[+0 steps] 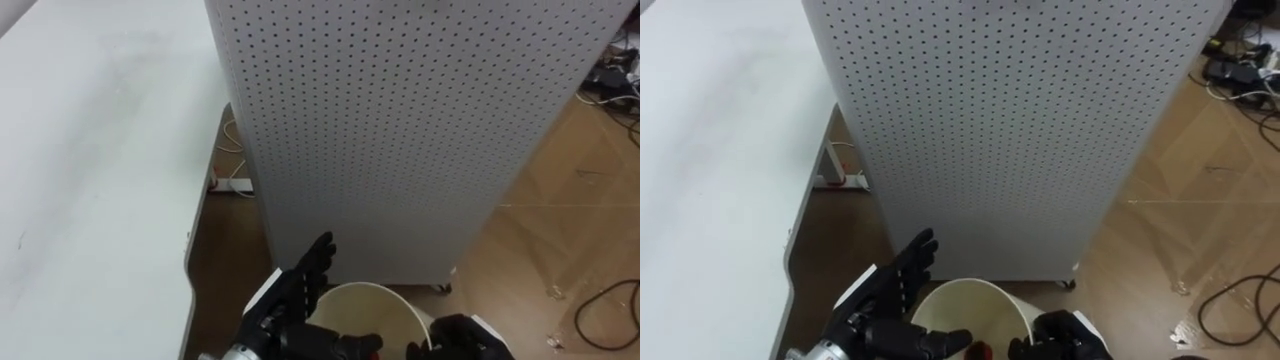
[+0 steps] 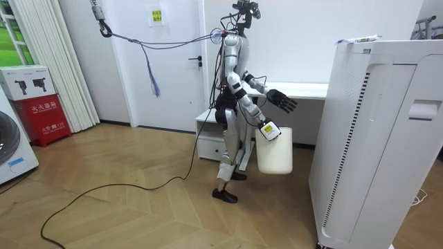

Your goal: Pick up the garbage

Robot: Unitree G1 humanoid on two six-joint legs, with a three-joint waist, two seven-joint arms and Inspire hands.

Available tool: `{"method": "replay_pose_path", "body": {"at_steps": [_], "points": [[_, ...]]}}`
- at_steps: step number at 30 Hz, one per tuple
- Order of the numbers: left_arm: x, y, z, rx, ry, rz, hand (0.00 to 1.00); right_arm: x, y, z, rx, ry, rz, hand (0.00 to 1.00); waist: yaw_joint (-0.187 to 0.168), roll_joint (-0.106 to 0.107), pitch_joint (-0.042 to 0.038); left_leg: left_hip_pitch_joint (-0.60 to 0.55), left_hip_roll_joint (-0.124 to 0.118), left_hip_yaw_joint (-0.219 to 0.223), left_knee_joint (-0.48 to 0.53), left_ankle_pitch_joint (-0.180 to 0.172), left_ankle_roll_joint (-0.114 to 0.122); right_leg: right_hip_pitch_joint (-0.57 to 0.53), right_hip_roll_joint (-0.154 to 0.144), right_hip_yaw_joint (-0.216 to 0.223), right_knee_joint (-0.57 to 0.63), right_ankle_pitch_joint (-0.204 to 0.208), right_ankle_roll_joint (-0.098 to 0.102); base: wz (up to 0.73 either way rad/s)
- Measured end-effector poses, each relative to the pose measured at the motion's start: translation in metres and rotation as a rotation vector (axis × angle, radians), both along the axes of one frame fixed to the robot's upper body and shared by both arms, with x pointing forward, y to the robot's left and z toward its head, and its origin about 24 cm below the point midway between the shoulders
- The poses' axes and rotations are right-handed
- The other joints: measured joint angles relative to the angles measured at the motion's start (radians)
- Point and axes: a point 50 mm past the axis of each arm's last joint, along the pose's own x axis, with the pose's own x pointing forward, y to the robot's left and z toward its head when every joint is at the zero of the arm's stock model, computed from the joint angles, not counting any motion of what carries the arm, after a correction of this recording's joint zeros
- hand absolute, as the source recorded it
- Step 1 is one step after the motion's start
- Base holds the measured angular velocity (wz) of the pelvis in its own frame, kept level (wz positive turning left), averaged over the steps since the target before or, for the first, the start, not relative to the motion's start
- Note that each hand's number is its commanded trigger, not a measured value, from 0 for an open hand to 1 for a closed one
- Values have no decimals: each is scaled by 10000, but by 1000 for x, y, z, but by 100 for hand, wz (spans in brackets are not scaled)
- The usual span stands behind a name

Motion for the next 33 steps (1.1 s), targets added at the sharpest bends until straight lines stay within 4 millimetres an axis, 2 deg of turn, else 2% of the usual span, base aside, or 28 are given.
{"method": "replay_pose_path", "body": {"at_steps": [5,8,11,12,13,14,15,17,19,21,23,27,30,33], "points": [[3,-7,24,661,-1466,-336,0,-7,-5,-1,68,-74,-191,100,-93,13,-8,521,-131,176,-261,6,8,257,-40,222,-28,-30,46,-11],[7,-4,40,1070,-2482,-127,0,-7,-8,3,142,-324,-334,100,-114,98,-85,795,-140,606,-429,-21,47,291,-70,489,7,-31,63,-37],[11,3,56,1462,-3397,286,0,-15,-10,1,224,-373,-483,100,-74,95,-89,1122,-102,938,-476,-100,38,253,-67,517,290,-35,60,-48],[12,7,62,1497,-3719,549,0,-16,-10,1,233,-396,-540,100,32,94,-89,1282,-69,1181,-467,-178,24,132,-69,503,524,-48,54,-56],[13,9,65,1563,-3907,670,0,-16,-10,1,231,-415,-552,100,109,85,-87,1348,-59,1224,-444,-225,15,79,-69,467,618,-48,53,-80],[13,14,71,1703,-4268,1011,0,-17,-9,1,248,-419,-549,100,195,68,-85,1515,-55,1255,-423,-328,8,93,-149,91,708,-61,-7,-74],[12,17,75,1885,-4615,1278,0,-19,-9,-1,261,-362,-547,100,230,69,-87,1709,10,1370,-419,-410,0,202,-209,-103,724,-56,-39,-61],[12,18,84,2355,-5295,1435,0,-25,-9,-5,283,-197,-589,100,142,-30,-91,1969,28,1455,-418,-473,-10,406,-221,-140,635,-72,-59,-22],[9,17,97,2589,-6228,1550,0,-34,-10,-10,290,39,-647,100,160,-197,-176,2178,97,1566,-434,-525,-32,585,-226,-328,466,-50,-82,-16],[7,16,103,2721,-6795,1700,0,-37,-11,-11,318,126,-704,100,179,-260,-187,2368,179,1654,-454,-561,-62,801,-224,-602,295,44,-89,-16],[6,18,106,2872,-7085,1924,0,-43,-11,-14,318,192,-779,100,164,-293,-211,2544,243,1650,-459,-615,-111,1050,-200,-797,144,58,-103,-6],[-3,27,118,3209,-7830,2834,0,-58,-14,-21,394,557,-907,100,124,-294,-222,2796,387,1650,-485,-700,-247,1335,-28,-819,-14,45,-141,-2],[-4,31,123,3756,-8317,3250,0,-62,-14,-23,397,653,-925,100,178,-246,-231,2851,505,1568,-335,-785,-373,1342,73,-830,12,7,-216,-20],[-5,33,122,4274,-8570,3502,0,-65,-15,-24,399,744,-924,100,236,-137,-231,2877,586,924,100,-982,-553,1418,237,-1044,24,-1,-388,-32]]}}
